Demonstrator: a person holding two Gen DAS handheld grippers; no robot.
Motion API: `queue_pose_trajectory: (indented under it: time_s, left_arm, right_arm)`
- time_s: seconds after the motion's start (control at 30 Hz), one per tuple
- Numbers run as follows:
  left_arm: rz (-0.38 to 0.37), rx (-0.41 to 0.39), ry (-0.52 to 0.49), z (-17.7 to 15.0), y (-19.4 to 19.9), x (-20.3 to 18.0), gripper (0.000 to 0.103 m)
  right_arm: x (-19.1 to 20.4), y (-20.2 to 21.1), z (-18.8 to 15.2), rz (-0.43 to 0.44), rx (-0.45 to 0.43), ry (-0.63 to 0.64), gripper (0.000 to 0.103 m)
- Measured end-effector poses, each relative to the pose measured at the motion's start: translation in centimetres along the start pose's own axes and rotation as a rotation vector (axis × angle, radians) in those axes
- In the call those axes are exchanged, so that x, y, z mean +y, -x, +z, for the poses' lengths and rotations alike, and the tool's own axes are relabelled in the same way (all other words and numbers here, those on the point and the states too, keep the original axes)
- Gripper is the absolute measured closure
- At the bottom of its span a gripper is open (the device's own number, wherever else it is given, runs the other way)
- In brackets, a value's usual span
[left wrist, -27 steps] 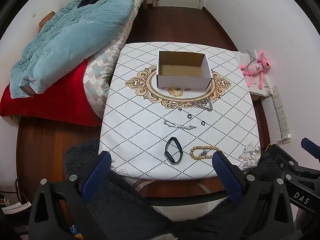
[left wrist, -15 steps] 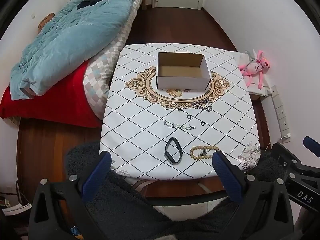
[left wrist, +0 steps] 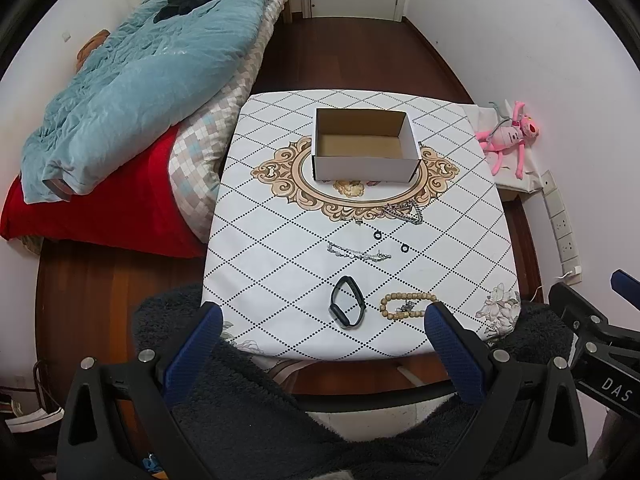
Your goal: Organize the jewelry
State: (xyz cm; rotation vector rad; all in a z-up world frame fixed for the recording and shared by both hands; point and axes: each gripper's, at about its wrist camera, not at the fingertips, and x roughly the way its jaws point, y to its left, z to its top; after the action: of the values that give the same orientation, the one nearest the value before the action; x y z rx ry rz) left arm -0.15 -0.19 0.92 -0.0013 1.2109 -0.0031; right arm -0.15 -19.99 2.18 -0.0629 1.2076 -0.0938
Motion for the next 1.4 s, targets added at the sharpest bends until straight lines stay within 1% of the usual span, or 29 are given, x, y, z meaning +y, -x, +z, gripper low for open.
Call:
queue_pose_trajectory:
  time_s: [1.4]
  left_arm:
    - [-0.005, -0.022, -0.007, 0.3, 1.1, -0.3, 0.0]
  right_arm:
    - [-0.5, 1.2, 0.5, -0.011, -0.015, -0.006, 0.0]
